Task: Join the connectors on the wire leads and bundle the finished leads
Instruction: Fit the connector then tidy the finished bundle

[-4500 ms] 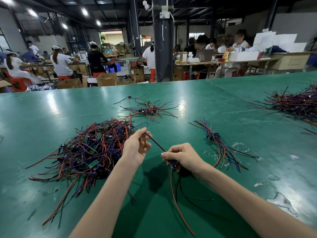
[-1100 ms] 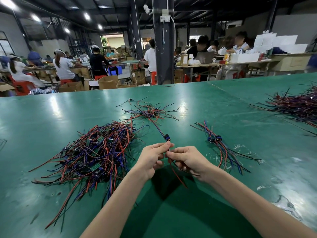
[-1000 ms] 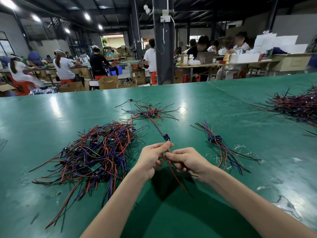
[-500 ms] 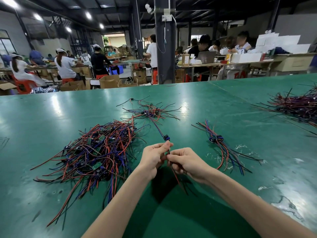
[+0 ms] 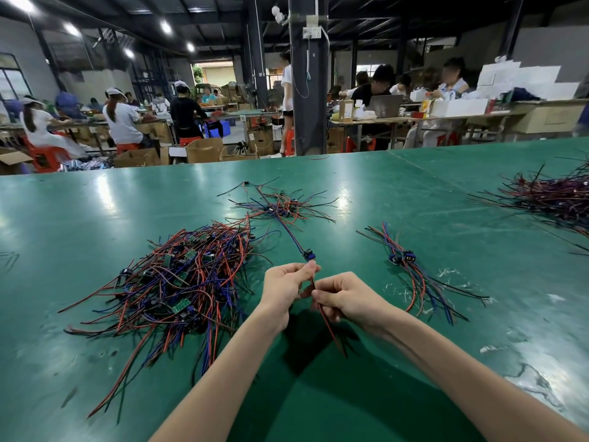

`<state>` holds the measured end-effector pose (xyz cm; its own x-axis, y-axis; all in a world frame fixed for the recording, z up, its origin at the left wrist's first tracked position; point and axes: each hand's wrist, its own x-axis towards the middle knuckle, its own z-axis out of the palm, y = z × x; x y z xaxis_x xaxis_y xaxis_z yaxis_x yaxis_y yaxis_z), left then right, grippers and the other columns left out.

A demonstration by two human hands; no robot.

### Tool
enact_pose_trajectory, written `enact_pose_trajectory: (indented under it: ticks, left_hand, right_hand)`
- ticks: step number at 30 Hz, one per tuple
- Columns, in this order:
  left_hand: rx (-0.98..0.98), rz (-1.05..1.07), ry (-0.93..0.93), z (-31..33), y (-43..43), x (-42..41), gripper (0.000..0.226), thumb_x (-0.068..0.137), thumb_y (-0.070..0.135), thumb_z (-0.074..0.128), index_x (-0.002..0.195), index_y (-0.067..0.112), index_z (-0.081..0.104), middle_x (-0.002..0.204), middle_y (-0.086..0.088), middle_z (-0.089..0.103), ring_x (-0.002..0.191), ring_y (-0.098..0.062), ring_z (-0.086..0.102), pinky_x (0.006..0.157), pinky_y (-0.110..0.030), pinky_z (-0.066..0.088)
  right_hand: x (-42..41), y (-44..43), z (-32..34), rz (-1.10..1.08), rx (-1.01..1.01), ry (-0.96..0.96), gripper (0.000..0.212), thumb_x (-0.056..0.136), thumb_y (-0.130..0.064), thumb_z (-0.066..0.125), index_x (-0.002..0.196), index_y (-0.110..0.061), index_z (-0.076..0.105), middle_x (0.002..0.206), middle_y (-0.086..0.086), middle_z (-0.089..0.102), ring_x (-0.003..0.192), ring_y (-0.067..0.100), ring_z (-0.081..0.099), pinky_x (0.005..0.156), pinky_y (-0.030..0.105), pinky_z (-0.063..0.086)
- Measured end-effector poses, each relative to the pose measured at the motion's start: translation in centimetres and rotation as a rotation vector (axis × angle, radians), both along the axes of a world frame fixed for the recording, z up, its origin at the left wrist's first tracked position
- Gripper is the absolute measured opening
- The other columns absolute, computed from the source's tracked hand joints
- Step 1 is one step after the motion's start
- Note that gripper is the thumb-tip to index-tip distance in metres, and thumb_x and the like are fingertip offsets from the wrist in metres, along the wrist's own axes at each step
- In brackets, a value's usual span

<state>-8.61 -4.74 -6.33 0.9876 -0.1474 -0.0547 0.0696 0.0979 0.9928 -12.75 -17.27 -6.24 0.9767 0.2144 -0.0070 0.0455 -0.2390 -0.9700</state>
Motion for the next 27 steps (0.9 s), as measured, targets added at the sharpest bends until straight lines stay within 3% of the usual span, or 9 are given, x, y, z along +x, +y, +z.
enact_pose_trajectory:
  ticks: [2, 5, 11, 14, 18, 23, 27]
  left_hand:
    - [0.03, 0.024, -0.025, -0.2, 0.1, 0.2, 0.014, 0.087, 0.02, 0.066, 0.08, 0.01, 0.07, 0.049, 0.016, 0.059, 0.043, 0.006, 0.049, 0.051, -0.016, 0.041]
    - [0.073, 0.109, -0.08, -0.5, 0.4, 0.7, 0.014, 0.088, 0.02, 0.066, 0.077, 0.012, 0.071, 0.063, 0.016, 0.064, 0.05, 0.014, 0.053, 0.057, -0.014, 0.038]
    - [0.092, 0.124, -0.155, -1.3, 0.7, 1.4, 0.017, 0.086, 0.015, 0.067, 0.07, 0.015, 0.071, 0.067, 0.013, 0.069, 0.063, 0.013, 0.06, 0.059, 0.0, 0.039]
    - [0.103, 0.157, -0.148, -1.5, 0.9, 1.8, 0.017, 0.086, 0.017, 0.068, 0.069, 0.016, 0.072, 0.071, 0.009, 0.07, 0.069, 0.007, 0.061, 0.065, -0.008, 0.042]
    - [0.097, 0.212, -0.119, -1.4, 1.7, 2.4, 0.015, 0.087, 0.019, 0.068, 0.073, 0.014, 0.072, 0.078, 0.004, 0.069, 0.076, 0.0, 0.059, 0.073, -0.026, 0.043]
    - [0.059, 0.265, -0.129, -1.2, 1.7, 2.2, 0.014, 0.086, 0.018, 0.068, 0.074, 0.012, 0.071, 0.076, 0.002, 0.067, 0.072, -0.002, 0.055, 0.076, -0.029, 0.042]
    - [-0.014, 0.294, -0.126, -0.5, 1.7, 2.2, 0.015, 0.086, 0.017, 0.069, 0.072, 0.012, 0.07, 0.062, 0.009, 0.062, 0.052, 0.002, 0.045, 0.066, -0.025, 0.038]
  right_hand:
    - [-0.1, 0.2, 0.0, -0.029, 0.002, 0.009, 0.021, 0.097, -0.002, 0.048, 0.101, 0.01, 0.065, 0.049, -0.008, 0.058, 0.037, 0.001, 0.04, 0.04, 0.013, 0.034]
    - [-0.4, 0.7, -0.1, -0.002, -0.045, 0.024, 0.022, 0.097, -0.003, 0.049, 0.101, 0.012, 0.064, 0.055, -0.004, 0.06, 0.037, 0.001, 0.04, 0.039, 0.013, 0.033]
    - [-0.7, 0.5, 0.6, 0.112, -0.134, 0.027, 0.016, 0.096, -0.001, 0.048, 0.095, -0.001, 0.064, 0.06, -0.006, 0.062, 0.039, 0.0, 0.041, 0.04, 0.013, 0.033]
    - [-1.2, 0.3, 0.6, 0.193, -0.096, 0.027, 0.017, 0.093, 0.004, 0.049, 0.091, -0.007, 0.061, 0.062, -0.005, 0.065, 0.04, 0.001, 0.041, 0.04, 0.014, 0.034]
    - [-1.5, 1.1, 0.3, 0.253, 0.012, 0.097, 0.018, 0.094, 0.003, 0.047, 0.09, -0.007, 0.061, 0.062, -0.002, 0.067, 0.035, 0.003, 0.036, 0.035, 0.014, 0.028]
    - [-1.1, 1.0, 0.2, 0.148, 0.307, 0.406, 0.018, 0.096, -0.001, 0.04, 0.092, -0.004, 0.057, 0.052, 0.003, 0.058, 0.026, 0.002, 0.026, 0.032, 0.01, 0.021]
    - [-0.3, 0.4, 0.1, 0.048, 0.601, 0.717, 0.019, 0.097, -0.004, 0.035, 0.094, -0.004, 0.054, 0.05, 0.0, 0.05, 0.023, 0.002, 0.023, 0.027, 0.012, 0.016]
